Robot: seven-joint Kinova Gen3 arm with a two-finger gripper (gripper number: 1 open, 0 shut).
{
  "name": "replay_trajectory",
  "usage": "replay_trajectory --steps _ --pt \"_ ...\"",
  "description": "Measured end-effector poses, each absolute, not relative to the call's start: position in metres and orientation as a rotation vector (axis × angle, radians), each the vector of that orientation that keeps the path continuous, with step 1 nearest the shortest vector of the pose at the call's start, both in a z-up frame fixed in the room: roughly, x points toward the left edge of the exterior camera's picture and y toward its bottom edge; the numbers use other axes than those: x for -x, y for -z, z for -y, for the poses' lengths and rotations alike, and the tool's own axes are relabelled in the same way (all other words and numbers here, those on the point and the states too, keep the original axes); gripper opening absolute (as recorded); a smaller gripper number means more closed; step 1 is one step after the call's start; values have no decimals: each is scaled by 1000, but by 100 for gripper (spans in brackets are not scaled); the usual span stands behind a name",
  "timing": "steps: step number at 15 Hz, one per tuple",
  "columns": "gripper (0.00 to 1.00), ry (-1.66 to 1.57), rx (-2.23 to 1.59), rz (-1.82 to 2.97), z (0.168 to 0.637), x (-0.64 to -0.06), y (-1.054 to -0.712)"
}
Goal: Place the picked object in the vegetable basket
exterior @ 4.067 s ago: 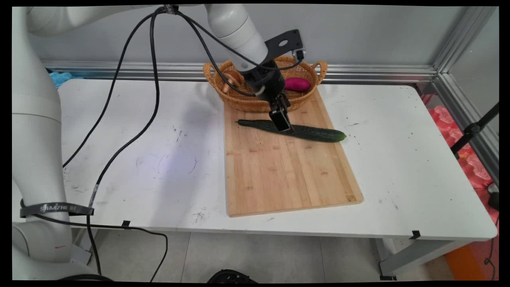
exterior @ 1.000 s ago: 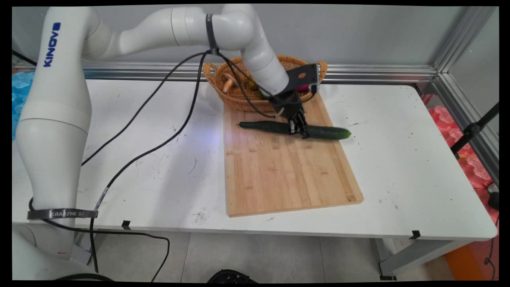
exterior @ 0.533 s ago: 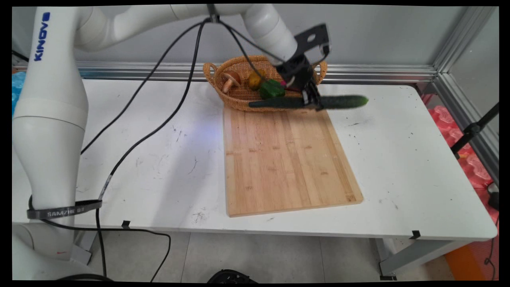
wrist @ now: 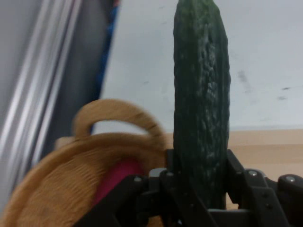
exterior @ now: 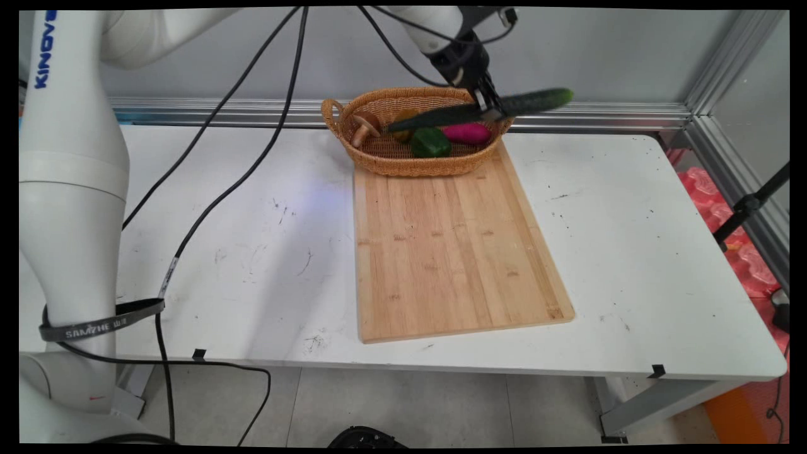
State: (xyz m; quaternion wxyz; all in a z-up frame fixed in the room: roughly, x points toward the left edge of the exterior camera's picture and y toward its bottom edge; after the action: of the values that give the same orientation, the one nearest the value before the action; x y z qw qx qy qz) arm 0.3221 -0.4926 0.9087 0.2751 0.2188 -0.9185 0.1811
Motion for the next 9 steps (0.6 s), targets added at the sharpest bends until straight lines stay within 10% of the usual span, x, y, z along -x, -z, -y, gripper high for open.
replay_trajectory --steps 9 --pt "0 -565 -865 2384 515 -379 -892"
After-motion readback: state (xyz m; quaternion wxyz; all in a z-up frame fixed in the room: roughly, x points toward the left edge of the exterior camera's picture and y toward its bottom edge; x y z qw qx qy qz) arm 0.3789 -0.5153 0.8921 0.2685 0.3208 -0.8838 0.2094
